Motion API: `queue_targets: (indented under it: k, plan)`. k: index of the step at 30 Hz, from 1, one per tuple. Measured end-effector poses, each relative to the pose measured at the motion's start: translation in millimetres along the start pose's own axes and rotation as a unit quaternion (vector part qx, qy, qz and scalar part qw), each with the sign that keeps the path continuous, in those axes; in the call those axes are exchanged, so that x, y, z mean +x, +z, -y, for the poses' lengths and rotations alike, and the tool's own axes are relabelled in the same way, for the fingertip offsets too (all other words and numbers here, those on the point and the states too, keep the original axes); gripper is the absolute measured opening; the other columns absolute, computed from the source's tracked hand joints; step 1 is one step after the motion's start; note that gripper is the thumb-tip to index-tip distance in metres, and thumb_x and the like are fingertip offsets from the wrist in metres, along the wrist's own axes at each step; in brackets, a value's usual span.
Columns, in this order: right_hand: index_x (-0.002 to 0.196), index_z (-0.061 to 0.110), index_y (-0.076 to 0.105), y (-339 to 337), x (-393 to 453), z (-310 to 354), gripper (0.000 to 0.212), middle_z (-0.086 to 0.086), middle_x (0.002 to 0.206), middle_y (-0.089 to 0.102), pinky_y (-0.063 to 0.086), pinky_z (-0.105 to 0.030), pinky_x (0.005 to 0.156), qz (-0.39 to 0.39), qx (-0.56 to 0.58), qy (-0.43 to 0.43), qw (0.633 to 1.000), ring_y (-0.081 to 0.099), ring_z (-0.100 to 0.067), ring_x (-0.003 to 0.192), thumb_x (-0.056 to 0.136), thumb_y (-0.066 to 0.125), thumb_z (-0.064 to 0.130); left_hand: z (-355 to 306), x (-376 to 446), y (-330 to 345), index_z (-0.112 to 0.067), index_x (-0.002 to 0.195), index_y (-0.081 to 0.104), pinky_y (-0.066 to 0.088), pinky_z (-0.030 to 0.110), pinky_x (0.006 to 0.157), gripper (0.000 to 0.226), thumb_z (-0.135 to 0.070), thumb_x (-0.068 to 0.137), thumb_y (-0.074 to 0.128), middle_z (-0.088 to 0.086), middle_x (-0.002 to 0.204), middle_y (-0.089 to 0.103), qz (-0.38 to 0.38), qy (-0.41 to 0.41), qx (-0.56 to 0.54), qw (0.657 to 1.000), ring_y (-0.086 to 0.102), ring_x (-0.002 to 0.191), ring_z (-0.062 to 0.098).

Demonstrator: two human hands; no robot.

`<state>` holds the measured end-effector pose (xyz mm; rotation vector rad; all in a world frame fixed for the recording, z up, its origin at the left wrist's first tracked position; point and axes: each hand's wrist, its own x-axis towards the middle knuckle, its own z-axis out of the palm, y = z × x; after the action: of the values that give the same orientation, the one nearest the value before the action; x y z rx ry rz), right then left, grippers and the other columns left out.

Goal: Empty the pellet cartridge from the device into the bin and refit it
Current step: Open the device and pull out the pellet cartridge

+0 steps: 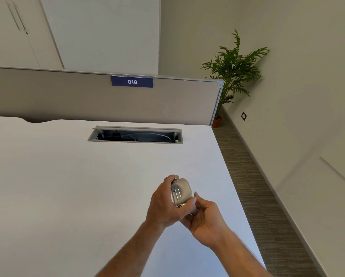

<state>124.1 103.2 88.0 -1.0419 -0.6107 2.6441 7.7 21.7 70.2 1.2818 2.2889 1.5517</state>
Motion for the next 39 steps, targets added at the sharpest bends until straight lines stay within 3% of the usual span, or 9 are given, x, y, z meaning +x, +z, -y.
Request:
queue_targets:
  k: [4,8,17,22,26,29,32,35,39]
  plan:
    - [0.122,0.001,0.073,5,4,7,0.056,-0.020,0.104,0.076,0.065,-0.039,0.071,0.004,-0.039,0.011,0.999,0.078,-0.032,0.088,0.100,0.051,0.048,-3,-6,6,-0.021,0.127,0.052,0.054,0.018,0.075,0.082,-0.066,0.062,0.073,-0.010,0.114,0.066,0.031,0.016,0.021,0.999,0.063,0.094,0.008]
    - [0.117,0.007,0.074,5,7,8,0.057,-0.017,0.100,0.074,0.063,-0.037,0.072,-0.040,-0.092,-0.046,0.994,0.075,-0.030,0.087,0.086,0.070,0.055,-5,-9,9,-0.023,0.130,0.050,0.055,0.022,0.080,0.088,-0.068,0.059,0.075,-0.011,0.118,0.063,0.049,0.005,0.019,0.999,0.061,0.100,0.008]
    - [0.100,0.004,0.078,8,2,15,0.031,-0.011,0.091,0.077,0.060,-0.041,0.074,-0.105,-0.240,-0.130,0.956,0.073,-0.027,0.081,0.079,0.082,0.027,-2,-8,11,-0.025,0.130,0.049,0.055,0.027,0.086,0.088,-0.063,0.056,0.076,-0.012,0.117,0.065,0.068,-0.033,0.009,0.997,0.062,0.102,0.008]
    - [0.087,0.005,0.079,6,4,20,0.013,-0.011,0.075,0.077,0.061,-0.035,0.059,-0.125,-0.249,-0.130,0.952,0.073,-0.026,0.069,0.079,0.081,0.015,1,-6,12,-0.026,0.142,0.040,0.053,0.031,0.100,0.102,-0.058,0.056,0.085,-0.012,0.133,0.058,0.120,-0.086,-0.054,0.988,0.058,0.118,0.008]
    - [0.088,0.004,0.080,0,5,25,0.010,-0.012,0.076,0.081,0.063,-0.041,0.058,-0.115,-0.215,-0.124,0.962,0.076,-0.030,0.065,0.081,0.078,0.010,1,-5,6,-0.029,0.147,0.035,0.058,0.032,0.094,0.109,-0.055,0.055,0.087,-0.011,0.140,0.055,0.137,-0.205,-0.256,0.935,0.063,0.117,0.015]
    - [0.088,0.003,0.080,-4,7,24,0.011,-0.011,0.078,0.081,0.064,-0.046,0.064,-0.110,-0.186,-0.125,0.968,0.077,-0.035,0.068,0.080,0.078,0.010,-1,1,4,-0.014,0.120,0.068,0.060,0.032,0.079,0.054,-0.054,0.084,0.074,0.009,0.117,0.075,0.072,-0.328,-0.418,0.844,0.074,0.099,0.024]
    - [0.085,0.002,0.081,-4,9,21,0.008,-0.012,0.079,0.082,0.065,-0.052,0.070,-0.105,-0.168,-0.120,0.973,0.076,-0.038,0.070,0.081,0.078,0.008,-2,6,5,-0.005,0.099,0.079,0.060,0.029,0.072,0.033,-0.031,0.100,0.059,0.018,0.107,0.078,0.037,-0.386,-0.448,0.806,0.076,0.090,0.025]
    - [0.090,0.002,0.081,-3,9,19,0.012,-0.012,0.082,0.082,0.063,-0.058,0.080,-0.098,-0.163,-0.119,0.974,0.076,-0.037,0.072,0.081,0.077,0.009,-4,9,4,-0.003,0.098,0.079,0.059,0.030,0.072,0.028,-0.023,0.100,0.060,0.016,0.101,0.079,0.023,-0.417,-0.460,0.784,0.075,0.086,0.023]
    - [0.100,-0.001,0.077,-1,7,18,0.020,-0.010,0.078,0.081,0.065,-0.052,0.071,-0.094,-0.165,-0.124,0.974,0.076,-0.035,0.068,0.083,0.076,0.008,-7,13,3,-0.002,0.099,0.078,0.060,0.028,0.069,0.026,-0.019,0.100,0.059,0.014,0.097,0.080,0.022,-0.435,-0.457,0.775,0.076,0.082,0.021]
